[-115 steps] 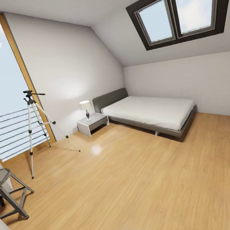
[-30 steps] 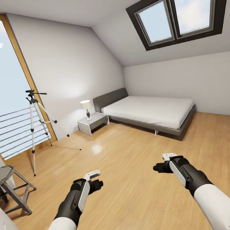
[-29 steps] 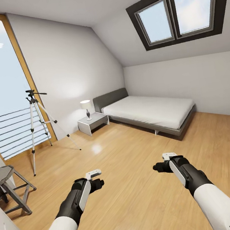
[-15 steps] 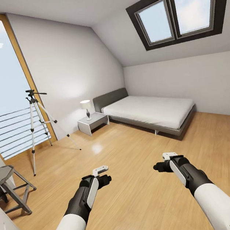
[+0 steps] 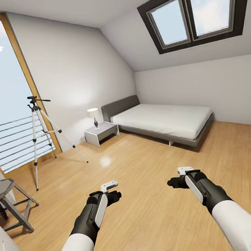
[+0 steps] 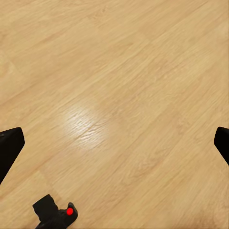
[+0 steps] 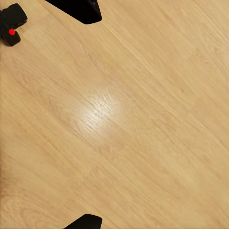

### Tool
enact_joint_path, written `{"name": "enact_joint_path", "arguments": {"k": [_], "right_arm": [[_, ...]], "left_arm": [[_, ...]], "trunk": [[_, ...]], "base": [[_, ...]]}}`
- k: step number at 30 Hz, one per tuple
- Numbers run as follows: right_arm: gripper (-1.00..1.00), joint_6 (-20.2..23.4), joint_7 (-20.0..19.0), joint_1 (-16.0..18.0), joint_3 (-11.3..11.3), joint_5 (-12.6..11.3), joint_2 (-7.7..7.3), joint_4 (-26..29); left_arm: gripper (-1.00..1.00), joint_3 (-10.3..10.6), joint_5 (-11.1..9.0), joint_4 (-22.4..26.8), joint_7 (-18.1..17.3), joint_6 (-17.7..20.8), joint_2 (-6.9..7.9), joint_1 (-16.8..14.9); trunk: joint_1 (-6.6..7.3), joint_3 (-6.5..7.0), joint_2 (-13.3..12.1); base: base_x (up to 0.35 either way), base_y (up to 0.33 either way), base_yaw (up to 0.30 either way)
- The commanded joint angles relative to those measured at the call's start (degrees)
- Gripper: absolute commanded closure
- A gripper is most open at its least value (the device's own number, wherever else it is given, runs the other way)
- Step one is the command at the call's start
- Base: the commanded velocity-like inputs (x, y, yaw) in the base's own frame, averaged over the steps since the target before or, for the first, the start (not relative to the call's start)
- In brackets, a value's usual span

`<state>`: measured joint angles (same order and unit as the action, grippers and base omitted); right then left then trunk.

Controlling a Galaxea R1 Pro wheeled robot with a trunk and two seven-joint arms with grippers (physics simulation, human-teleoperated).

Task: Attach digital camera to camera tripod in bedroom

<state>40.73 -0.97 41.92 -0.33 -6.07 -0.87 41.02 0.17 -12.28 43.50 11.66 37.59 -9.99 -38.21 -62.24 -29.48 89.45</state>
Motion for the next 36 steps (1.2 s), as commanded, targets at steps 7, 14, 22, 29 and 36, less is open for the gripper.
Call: {"name": "enact_joint_path", "arguments": {"k": [7,14,22,29,36], "right_arm": [[-1.0,0.23,0.01,0.01,-0.02,-0.56,-0.01,0.01],[-1.0,0.16,0.01,0.0,0.0,-0.5,0.02,-0.05],[-1.0,-4.54,0.14,0.0,0.06,-0.14,0.29,-1.45],[-1.0,-5.92,0.13,0.0,0.07,-0.21,0.33,-2.54],[-1.0,-6.25,-0.03,0.0,0.07,0.06,0.26,-4.11]], "left_arm": [[-1.0,-0.08,-0.53,-0.36,0.47,0.22,0.86,-0.03],[-1.0,-0.17,-0.49,-1.05,0.62,0.25,2.33,-0.03],[-1.0,-0.31,-0.76,-0.81,6.26,0.34,4.32,-0.03],[-1.0,-0.27,-0.89,-0.91,8.28,0.35,4.65,-0.03],[-1.0,-0.28,-0.98,-1.1,8.77,0.28,4.76,-0.03]], "trunk": [[-1.54,-1.33,2.86],[-3.08,-2.58,5.67],[-4.84,-4.02,8.87],[-6.37,-5.28,11.68],[-7.91,-6.53,14.49]], "base": [[0.0,0.0,0.0],[0.0,0.0,0.0],[0.0,0.0,0.0],[0.0,0.0,0.0],[0.0,0.0,0.0]]}}
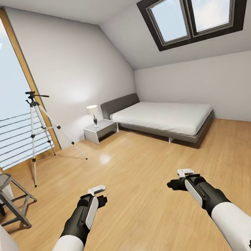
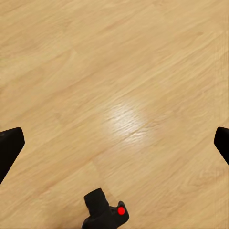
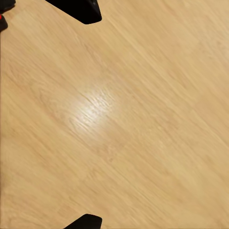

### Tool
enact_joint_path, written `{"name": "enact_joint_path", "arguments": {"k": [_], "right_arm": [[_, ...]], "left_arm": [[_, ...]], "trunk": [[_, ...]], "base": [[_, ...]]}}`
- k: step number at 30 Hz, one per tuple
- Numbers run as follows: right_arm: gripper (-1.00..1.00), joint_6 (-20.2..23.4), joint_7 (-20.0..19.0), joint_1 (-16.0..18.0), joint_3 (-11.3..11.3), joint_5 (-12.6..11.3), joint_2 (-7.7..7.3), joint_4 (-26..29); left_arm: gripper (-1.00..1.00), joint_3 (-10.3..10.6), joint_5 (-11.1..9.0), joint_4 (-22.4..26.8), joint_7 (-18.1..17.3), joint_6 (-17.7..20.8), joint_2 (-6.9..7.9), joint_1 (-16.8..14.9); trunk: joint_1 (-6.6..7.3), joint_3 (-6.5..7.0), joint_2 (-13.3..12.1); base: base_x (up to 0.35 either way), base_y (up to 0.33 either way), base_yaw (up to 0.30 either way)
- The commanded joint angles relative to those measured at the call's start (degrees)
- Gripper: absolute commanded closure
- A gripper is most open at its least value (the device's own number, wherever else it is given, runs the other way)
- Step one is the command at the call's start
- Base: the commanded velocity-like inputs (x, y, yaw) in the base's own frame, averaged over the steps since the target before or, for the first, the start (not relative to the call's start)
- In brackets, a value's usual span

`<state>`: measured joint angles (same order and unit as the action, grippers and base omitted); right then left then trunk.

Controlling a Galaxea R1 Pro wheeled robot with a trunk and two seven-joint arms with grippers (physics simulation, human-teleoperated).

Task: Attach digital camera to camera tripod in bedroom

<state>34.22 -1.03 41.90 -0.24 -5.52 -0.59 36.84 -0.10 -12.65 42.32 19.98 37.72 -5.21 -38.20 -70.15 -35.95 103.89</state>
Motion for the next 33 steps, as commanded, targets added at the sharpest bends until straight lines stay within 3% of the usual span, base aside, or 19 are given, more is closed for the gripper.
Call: {"name": "enact_joint_path", "arguments": {"k": [1,33], "right_arm": [[-1.0,0.26,0.04,0.03,-0.02,-0.48,-0.02,0.08],[-1.0,0.3,-0.21,0.03,-0.04,-0.43,-0.16,-0.1]], "left_arm": [[-1.0,-0.01,-0.6,0.08,0.46,0.15,-0.02,-0.03],[-1.0,-0.08,-0.53,-0.22,0.68,0.06,0.03,-0.03]], "trunk": [[-0.22,-0.25,0.45],[-7.25,-5.99,13.28]], "base": [[0.0,0.0,0.0],[0.0,0.0,0.0]]}}
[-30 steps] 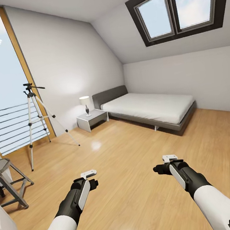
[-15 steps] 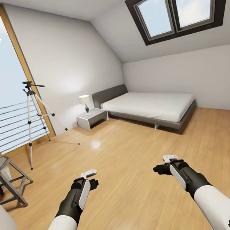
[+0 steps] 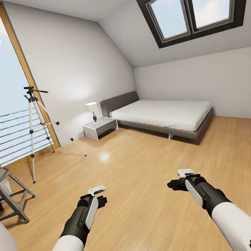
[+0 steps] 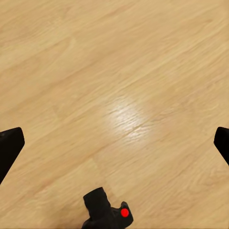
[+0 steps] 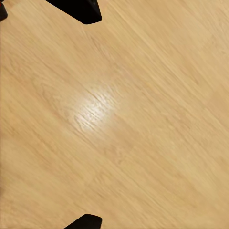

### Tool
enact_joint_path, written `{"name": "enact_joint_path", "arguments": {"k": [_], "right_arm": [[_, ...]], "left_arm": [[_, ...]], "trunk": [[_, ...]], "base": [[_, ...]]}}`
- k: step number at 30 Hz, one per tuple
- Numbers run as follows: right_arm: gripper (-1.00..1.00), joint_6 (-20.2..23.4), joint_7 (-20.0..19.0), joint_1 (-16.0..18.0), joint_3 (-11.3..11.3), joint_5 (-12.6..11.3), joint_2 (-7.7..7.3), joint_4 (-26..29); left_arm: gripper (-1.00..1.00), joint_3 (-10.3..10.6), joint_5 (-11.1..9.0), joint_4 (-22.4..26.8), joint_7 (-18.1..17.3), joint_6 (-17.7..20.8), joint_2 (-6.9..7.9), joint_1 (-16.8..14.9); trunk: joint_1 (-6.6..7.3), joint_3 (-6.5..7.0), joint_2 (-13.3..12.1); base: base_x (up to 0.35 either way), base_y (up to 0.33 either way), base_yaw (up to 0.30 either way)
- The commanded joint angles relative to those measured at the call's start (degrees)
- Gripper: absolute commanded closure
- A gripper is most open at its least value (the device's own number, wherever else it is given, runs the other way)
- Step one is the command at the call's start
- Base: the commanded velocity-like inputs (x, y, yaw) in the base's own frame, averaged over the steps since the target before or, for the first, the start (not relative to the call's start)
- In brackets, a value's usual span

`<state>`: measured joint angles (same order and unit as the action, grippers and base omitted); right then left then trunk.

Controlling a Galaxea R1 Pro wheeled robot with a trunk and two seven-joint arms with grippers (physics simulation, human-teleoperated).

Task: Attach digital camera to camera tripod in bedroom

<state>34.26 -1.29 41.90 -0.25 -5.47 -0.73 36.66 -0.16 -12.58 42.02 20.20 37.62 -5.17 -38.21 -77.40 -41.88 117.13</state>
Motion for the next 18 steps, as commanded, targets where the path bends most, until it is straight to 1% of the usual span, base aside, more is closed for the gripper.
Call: {"name": "enact_joint_path", "arguments": {"k": [1,18], "right_arm": [[-1.0,0.26,0.04,0.02,-0.02,-0.47,-0.01,0.08],[-1.0,0.19,0.16,0.02,-0.01,-0.35,0.04,0.12]], "left_arm": [[-1.0,-0.01,-0.6,0.08,0.45,0.16,-0.02,-0.03],[-1.0,-0.01,-0.71,0.04,0.45,0.13,-0.07,-0.03]], "trunk": [[-0.22,-0.25,0.44],[-3.95,-3.3,7.26]], "base": [[0.0,0.0,0.0],[0.0,0.0,0.0]]}}
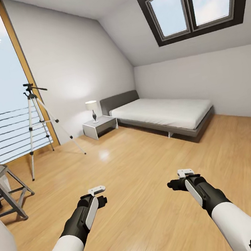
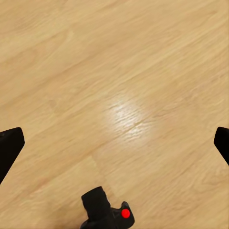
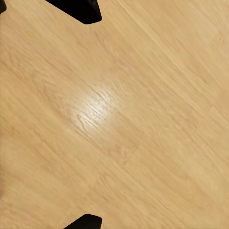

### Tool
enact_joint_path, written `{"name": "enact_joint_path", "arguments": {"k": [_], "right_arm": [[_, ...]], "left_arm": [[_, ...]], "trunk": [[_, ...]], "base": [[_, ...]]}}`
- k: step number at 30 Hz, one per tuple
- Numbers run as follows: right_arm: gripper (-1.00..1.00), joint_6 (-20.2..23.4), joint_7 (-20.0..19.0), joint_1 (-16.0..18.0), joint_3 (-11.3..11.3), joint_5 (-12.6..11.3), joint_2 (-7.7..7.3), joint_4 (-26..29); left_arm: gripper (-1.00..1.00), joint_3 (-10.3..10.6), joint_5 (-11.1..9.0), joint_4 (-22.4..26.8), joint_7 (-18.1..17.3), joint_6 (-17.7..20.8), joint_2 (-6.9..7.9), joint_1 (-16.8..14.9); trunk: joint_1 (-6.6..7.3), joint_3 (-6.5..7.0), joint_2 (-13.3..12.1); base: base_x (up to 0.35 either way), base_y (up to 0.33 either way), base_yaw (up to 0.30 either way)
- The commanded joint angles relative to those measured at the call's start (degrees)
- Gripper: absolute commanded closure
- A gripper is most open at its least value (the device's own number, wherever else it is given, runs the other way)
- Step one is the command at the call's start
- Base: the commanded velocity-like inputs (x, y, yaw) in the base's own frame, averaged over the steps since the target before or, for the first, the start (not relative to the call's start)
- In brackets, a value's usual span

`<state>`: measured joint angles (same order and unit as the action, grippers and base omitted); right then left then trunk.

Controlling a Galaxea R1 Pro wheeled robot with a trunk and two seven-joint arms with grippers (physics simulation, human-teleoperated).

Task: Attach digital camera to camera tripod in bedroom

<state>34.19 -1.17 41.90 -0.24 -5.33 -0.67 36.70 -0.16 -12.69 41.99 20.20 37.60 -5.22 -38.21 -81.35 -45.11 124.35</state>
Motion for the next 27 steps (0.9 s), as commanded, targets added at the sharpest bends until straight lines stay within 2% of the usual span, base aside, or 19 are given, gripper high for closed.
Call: {"name": "enact_joint_path", "arguments": {"k": [1,27], "right_arm": [[-1.0,0.24,0.07,0.02,-0.02,-0.48,0.0,0.07],[-1.0,0.26,-0.58,0.02,0.07,-0.6,-0.63,0.03]], "left_arm": [[-1.0,-0.01,-0.6,0.07,0.45,0.14,-0.03,-0.02],[-1.0,-0.01,-0.72,0.11,0.37,0.11,-0.07,-0.07]], "trunk": [[-0.22,-0.25,0.44],[-5.93,-4.91,10.87]], "base": [[0.0,0.0,0.0],[0.0,0.0,0.0]]}}
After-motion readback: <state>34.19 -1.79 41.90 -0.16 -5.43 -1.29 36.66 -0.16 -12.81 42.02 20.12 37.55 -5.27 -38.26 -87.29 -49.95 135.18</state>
